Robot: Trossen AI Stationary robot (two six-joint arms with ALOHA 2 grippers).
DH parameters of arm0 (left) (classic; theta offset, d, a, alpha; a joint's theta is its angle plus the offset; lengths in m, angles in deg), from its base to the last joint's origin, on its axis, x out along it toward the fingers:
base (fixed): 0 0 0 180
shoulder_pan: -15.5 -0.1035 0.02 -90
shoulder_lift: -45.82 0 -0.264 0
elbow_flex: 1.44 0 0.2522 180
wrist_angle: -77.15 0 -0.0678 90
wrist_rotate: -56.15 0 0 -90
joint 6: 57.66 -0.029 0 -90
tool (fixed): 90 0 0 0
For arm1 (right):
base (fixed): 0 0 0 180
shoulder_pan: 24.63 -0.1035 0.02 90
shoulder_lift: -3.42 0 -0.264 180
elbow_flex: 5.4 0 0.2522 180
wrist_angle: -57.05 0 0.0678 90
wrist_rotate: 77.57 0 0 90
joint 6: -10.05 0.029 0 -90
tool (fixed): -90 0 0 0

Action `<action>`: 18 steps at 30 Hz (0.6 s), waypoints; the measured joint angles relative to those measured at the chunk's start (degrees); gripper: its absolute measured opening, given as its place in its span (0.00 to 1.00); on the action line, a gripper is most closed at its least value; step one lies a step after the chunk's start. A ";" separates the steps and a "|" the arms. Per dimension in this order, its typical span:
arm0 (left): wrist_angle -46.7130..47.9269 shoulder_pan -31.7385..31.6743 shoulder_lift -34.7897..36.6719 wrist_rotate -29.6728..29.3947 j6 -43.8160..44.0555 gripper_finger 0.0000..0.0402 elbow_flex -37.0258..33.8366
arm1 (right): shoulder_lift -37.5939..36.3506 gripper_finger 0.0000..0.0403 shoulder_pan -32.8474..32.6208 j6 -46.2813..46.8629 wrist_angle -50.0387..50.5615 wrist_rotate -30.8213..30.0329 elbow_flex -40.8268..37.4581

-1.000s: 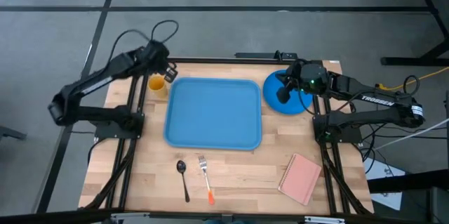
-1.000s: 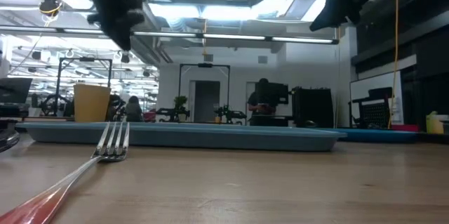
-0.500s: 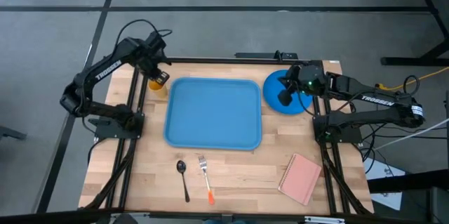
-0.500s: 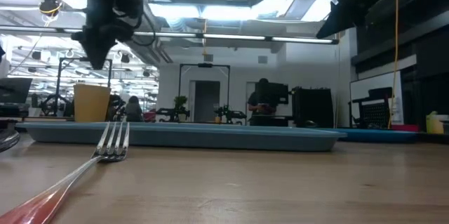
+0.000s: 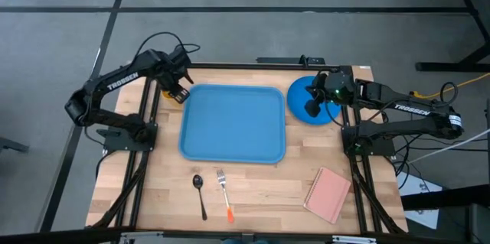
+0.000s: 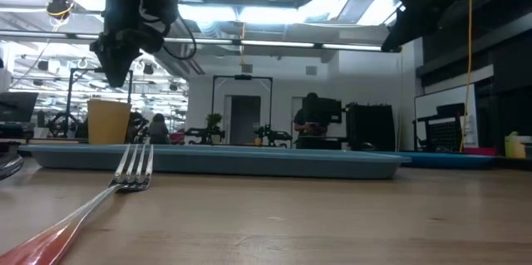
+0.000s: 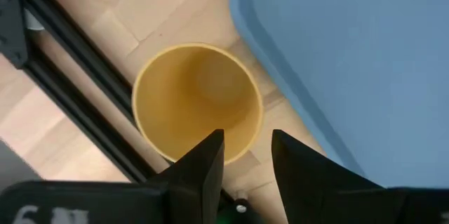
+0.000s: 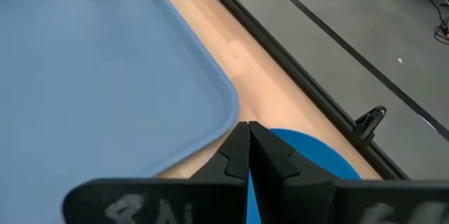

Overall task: Pick and place plate/cup/fork/spoon on tray
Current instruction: Put the yellow cup on the light blue tray

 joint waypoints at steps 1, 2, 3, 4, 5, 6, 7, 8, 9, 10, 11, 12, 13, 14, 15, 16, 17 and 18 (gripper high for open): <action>-0.21 0.46 0.00 -0.12 0.79 0.28 -0.34 | 0.00 0.02 0.00 0.00 0.11 0.00 0.00; -0.45 0.81 0.00 -0.14 1.39 0.28 -0.71 | 0.00 0.02 0.00 0.00 0.24 0.00 0.00; -0.52 1.09 0.00 -0.14 1.95 0.28 -1.16 | 0.00 0.02 0.00 0.00 0.27 0.00 0.00; -0.55 1.23 0.00 -0.10 2.14 0.28 -1.73 | 0.00 0.02 0.00 0.00 0.25 0.00 0.00; -0.59 1.31 -0.02 -0.10 2.34 0.28 -2.32 | 0.00 0.02 0.00 0.00 0.27 0.00 0.00; -1.08 1.46 -0.02 -0.10 2.56 0.28 -2.99 | 0.00 0.02 0.00 0.00 0.25 0.00 0.00; -1.83 1.53 -0.02 0.14 2.82 0.28 -3.70 | 0.00 0.02 0.00 0.00 0.27 0.00 0.00; -2.67 1.55 -0.04 0.70 3.14 0.28 -4.41 | 0.00 0.02 0.00 0.00 0.26 0.00 0.00; -3.38 1.55 -0.05 1.09 3.52 0.28 -5.04 | 0.00 0.02 0.00 0.00 0.26 0.00 0.00; -4.09 1.60 -0.07 1.21 3.62 0.28 -5.66 | 0.00 0.02 0.00 0.00 0.29 0.00 0.00; -4.69 1.60 -0.07 1.21 3.62 0.28 -6.20 | 0.00 0.02 0.00 0.00 0.35 0.02 0.00; -5.25 1.60 -0.07 1.13 3.62 0.28 -6.70 | 0.00 0.02 0.00 0.01 0.44 0.00 0.00; -6.01 1.60 -0.07 1.08 3.62 0.28 -7.26 | 0.00 0.02 0.00 0.01 0.49 0.00 0.00; -6.67 1.58 -0.07 1.04 3.62 0.28 -7.78 | 0.00 0.02 0.00 0.01 0.54 0.00 0.00; -7.48 1.58 -0.07 0.91 3.62 0.28 -8.38 | 0.00 0.02 0.00 0.00 0.61 0.00 0.00; -8.30 1.58 -0.07 0.80 3.62 0.28 -9.05 | 0.00 0.02 0.00 0.02 0.64 0.00 0.00; -9.11 1.59 -0.07 0.75 3.62 0.28 -9.65 | 0.00 0.02 0.00 0.01 0.64 0.00 0.00; -10.03 1.58 -0.07 0.71 3.60 0.28 -10.27 | 0.00 0.02 0.00 0.02 0.64 0.01 0.00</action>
